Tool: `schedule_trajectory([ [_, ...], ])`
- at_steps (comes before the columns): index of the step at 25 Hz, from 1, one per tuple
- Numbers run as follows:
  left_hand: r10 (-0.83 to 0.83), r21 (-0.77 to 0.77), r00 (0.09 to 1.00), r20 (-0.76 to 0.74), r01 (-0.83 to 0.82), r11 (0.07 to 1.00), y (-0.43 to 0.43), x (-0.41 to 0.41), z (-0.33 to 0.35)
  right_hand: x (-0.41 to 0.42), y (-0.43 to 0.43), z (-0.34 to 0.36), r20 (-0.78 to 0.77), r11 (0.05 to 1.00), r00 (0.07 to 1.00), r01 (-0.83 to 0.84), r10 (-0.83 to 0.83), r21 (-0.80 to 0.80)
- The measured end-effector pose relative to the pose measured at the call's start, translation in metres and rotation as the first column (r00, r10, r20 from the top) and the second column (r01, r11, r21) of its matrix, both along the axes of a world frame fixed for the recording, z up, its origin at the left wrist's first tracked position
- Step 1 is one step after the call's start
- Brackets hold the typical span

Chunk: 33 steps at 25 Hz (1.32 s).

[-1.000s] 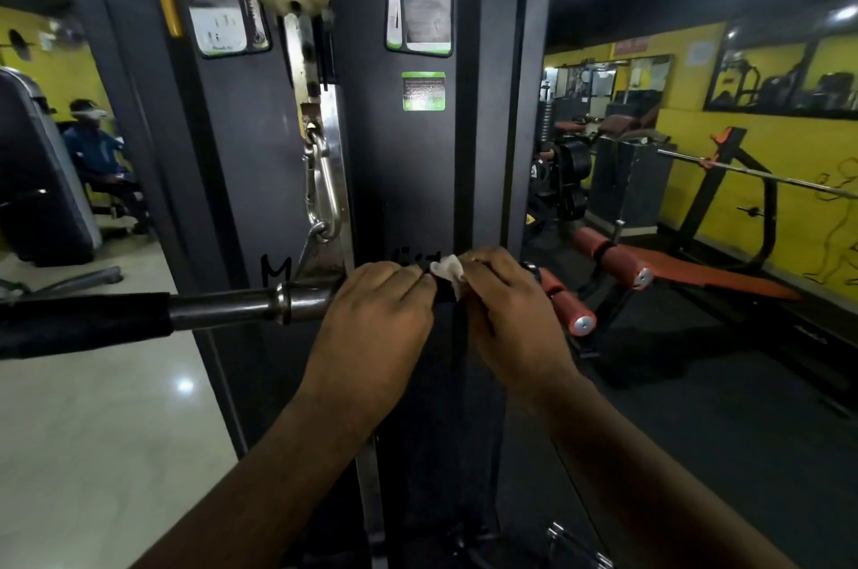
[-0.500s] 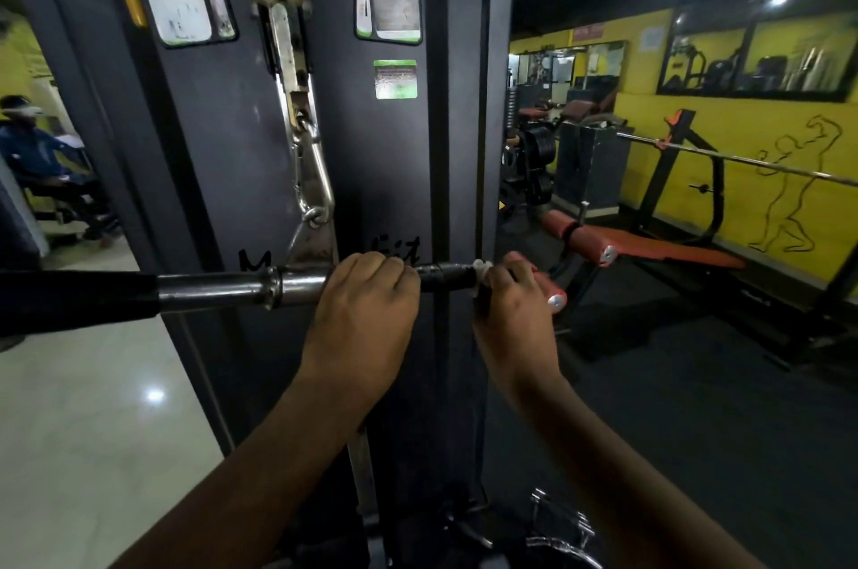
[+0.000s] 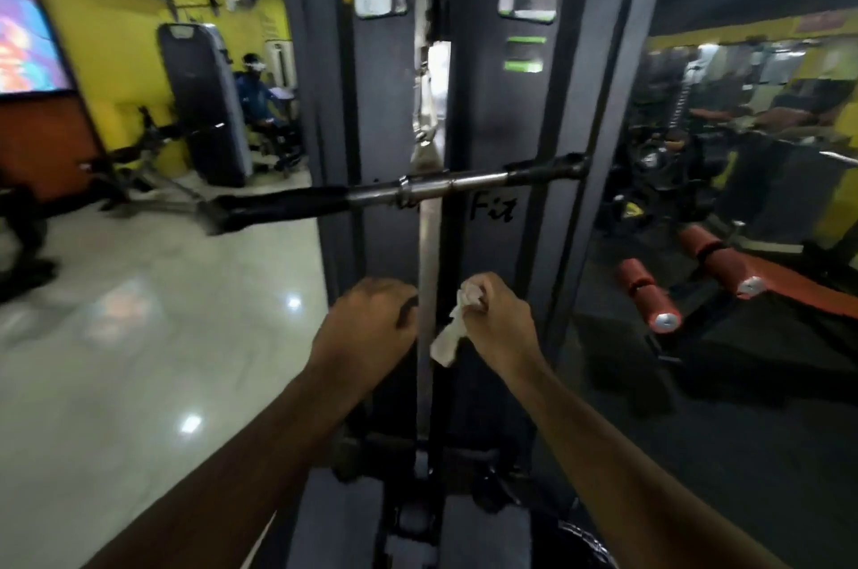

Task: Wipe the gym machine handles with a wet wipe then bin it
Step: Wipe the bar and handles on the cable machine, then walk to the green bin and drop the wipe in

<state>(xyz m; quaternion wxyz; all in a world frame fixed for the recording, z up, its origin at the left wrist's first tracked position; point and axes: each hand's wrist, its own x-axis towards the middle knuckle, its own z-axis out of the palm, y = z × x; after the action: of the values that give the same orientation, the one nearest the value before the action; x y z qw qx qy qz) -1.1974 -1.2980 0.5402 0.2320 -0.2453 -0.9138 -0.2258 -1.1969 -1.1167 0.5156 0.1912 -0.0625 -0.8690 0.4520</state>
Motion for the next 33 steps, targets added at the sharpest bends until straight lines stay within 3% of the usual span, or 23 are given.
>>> schedule_trajectory([
  [3, 0.251, -0.027, 0.938, 0.238, -0.251, 0.967, -0.058, 0.053, -0.029, 0.019, -0.049, -0.026, 0.080, 0.983, 0.980, -0.181, 0.181, -0.012],
  [8, 0.534, -0.162, 0.757, 0.376, -0.514, 0.843, -0.188, 0.138, -0.071, 0.054, -0.170, -0.049, 0.192, 0.894, 0.873, -0.436, 0.449, -0.108],
  [13, 0.650, -0.137, 0.618, 0.442, -0.670, 0.730, -0.312, 0.203, -0.087, 0.072, -0.304, -0.067, 0.147, 0.786, 0.782, -0.616, 0.605, 0.040],
  [19, 0.696, -0.105, 0.554, 0.457, -0.743, 0.661, -0.476, 0.224, -0.081, 0.064, -0.484, -0.079, 0.107, 0.694, 0.714, -0.698, 0.692, 0.174],
  [25, 0.674, -0.084, 0.573, 0.467, -0.729, 0.679, -0.608, 0.155, -0.084, 0.004, -0.599, -0.079, 0.083, 0.741, 0.754, -0.657, 0.652, 0.142],
  [33, 0.548, -0.095, 0.701, 0.456, -0.574, 0.813, -0.706, -0.081, -0.117, -0.207, -0.671, -0.119, 0.120, 0.861, 0.867, -0.496, 0.484, 0.110],
])
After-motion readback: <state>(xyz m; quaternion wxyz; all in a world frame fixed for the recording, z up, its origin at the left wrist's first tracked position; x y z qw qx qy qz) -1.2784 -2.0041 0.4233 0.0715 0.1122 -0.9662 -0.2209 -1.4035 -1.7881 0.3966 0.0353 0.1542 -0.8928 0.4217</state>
